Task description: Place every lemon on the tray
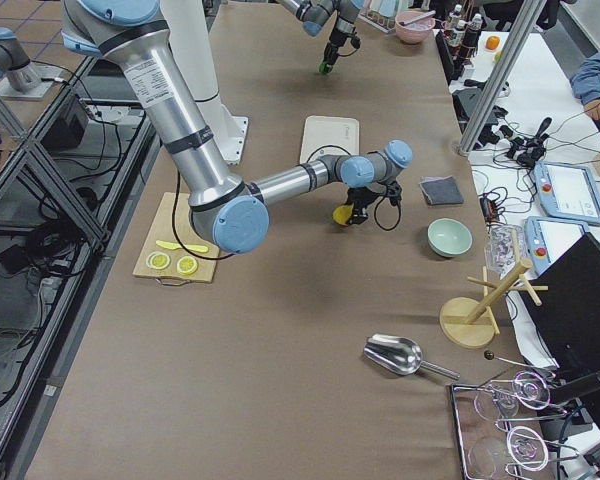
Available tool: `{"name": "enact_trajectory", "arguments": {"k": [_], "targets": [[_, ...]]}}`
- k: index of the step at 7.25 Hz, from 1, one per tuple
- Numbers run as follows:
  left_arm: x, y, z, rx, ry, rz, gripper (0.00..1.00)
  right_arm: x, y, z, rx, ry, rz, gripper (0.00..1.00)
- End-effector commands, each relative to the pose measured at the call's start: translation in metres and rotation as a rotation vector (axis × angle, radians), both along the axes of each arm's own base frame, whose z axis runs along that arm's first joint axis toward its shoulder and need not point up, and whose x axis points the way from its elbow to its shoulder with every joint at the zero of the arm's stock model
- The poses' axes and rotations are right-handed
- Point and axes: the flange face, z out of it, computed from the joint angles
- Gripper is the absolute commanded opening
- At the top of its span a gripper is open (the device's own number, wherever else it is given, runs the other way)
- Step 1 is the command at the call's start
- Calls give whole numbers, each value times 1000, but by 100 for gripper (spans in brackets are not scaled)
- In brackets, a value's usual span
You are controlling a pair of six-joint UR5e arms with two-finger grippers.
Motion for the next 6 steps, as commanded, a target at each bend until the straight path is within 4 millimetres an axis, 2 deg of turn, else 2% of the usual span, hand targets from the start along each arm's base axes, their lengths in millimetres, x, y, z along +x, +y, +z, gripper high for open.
{"name": "enact_trajectory", "arguments": {"k": [1, 2, 3, 4, 5, 6], "targets": [[3, -15, -50, 43, 41, -7, 0, -13, -17, -70, -1, -64, 37, 20], [18, -33, -90, 102, 78, -2, 0, -27, -19, -104, -94, -69, 105, 20], [41, -63, -149, 159, 115, -7, 0, -35, -20, -135, -103, -106, 100, 20], [71, -82, -192, 169, 132, -7, 0, -50, -14, -158, -82, -143, 71, 21], [98, -99, -233, 224, 133, -10, 0, -65, -9, -165, -3, -216, 41, 21], [125, -107, -263, 286, 137, -10, 0, -89, 4, -171, 61, -274, 1, 21]]}}
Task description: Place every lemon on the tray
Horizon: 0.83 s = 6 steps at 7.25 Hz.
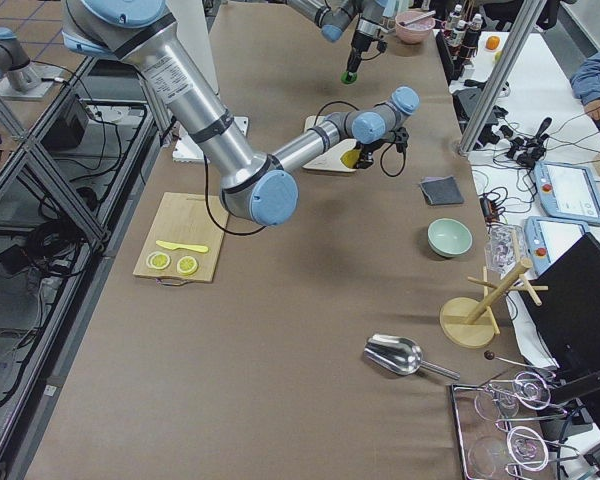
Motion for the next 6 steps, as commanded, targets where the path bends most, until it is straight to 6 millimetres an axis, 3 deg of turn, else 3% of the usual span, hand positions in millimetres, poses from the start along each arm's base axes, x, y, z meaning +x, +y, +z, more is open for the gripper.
{"name": "enact_trajectory", "arguments": {"k": [1, 2, 3, 5, 6], "targets": [[72, 8, -59, 130, 32, 20, 0, -36, 16, -14, 117, -105, -49, 22], [107, 31, -63, 162, 31, 12, 0, -48, 24, -11, 123, -110, -66, 22], [135, 42, -83, 157, 27, -35, 0, -58, 28, -4, 112, -100, -79, 24], [160, 48, -85, 156, 37, -41, 0, -72, 37, 9, 94, -86, -101, 32], [159, 48, -80, 154, 32, -43, 32, -74, 39, 10, 92, -83, -103, 38]]}}
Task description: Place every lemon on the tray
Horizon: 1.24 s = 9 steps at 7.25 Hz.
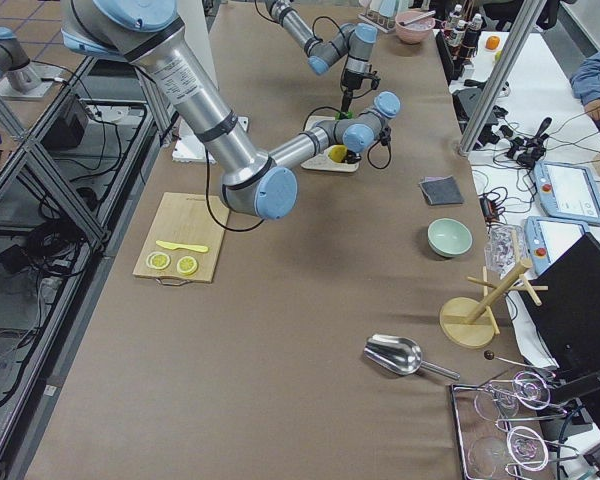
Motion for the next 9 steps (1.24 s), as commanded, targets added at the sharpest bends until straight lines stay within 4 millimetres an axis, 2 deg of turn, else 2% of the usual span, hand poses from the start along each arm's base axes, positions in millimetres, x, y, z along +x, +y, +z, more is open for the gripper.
{"name": "enact_trajectory", "arguments": {"k": [1, 2, 3, 4, 5, 7, 8, 9], "targets": [[5, 2, 5, -2, -2, -6, 94, -6, 3, 5, -27, 12, -3, 40], [3, 4, 2, -16, 2, -13, 97, -7, 4, 4, -116, 41, 35, 40], [1, 5, 2, -17, 3, -14, 97, -7, 5, 3, -150, 49, 44, 46], [-3, 6, -2, -12, 10, -19, 97, -7, 5, 3, -153, 50, 45, 87], [-19, 4, -5, -7, 14, -37, 97, -7, 5, 1, -147, 47, 45, 99], [-107, -28, 38, -32, -15, -148, 97, -2, 1, 1, -147, 44, 52, 99], [-153, -43, 58, -45, -48, -207, 97, 12, -11, 0, -147, 41, 76, 99], [-222, -66, 77, 18, -66, -266, 97, 57, -42, 5, -140, 32, 141, 99]]}}
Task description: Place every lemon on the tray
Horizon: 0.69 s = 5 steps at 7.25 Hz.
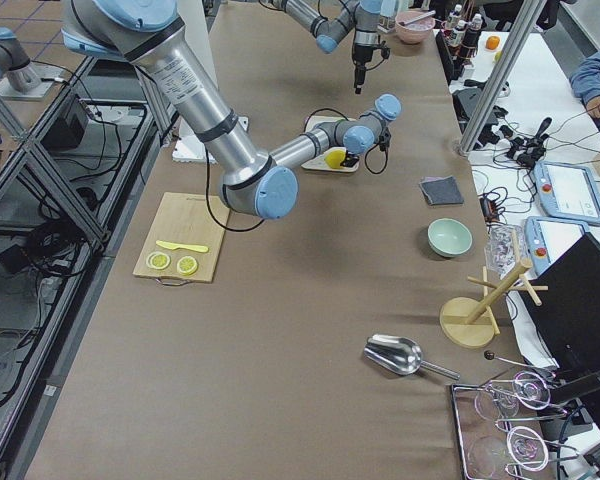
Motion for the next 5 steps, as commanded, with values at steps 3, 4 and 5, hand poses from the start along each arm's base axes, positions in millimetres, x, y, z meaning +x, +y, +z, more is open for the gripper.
{"name": "enact_trajectory", "arguments": {"k": [3, 4, 5], "targets": [[-228, 16, 114, 262, -256, -88, 97, 145, -33, 44, 9, -42, 155, 99], [-259, 34, 130, 270, -354, -32, 97, 174, 1, 75, 20, -42, 155, 99], [-288, 43, 153, 341, -475, 56, 97, 202, 44, 108, 88, -49, 124, 99]]}}
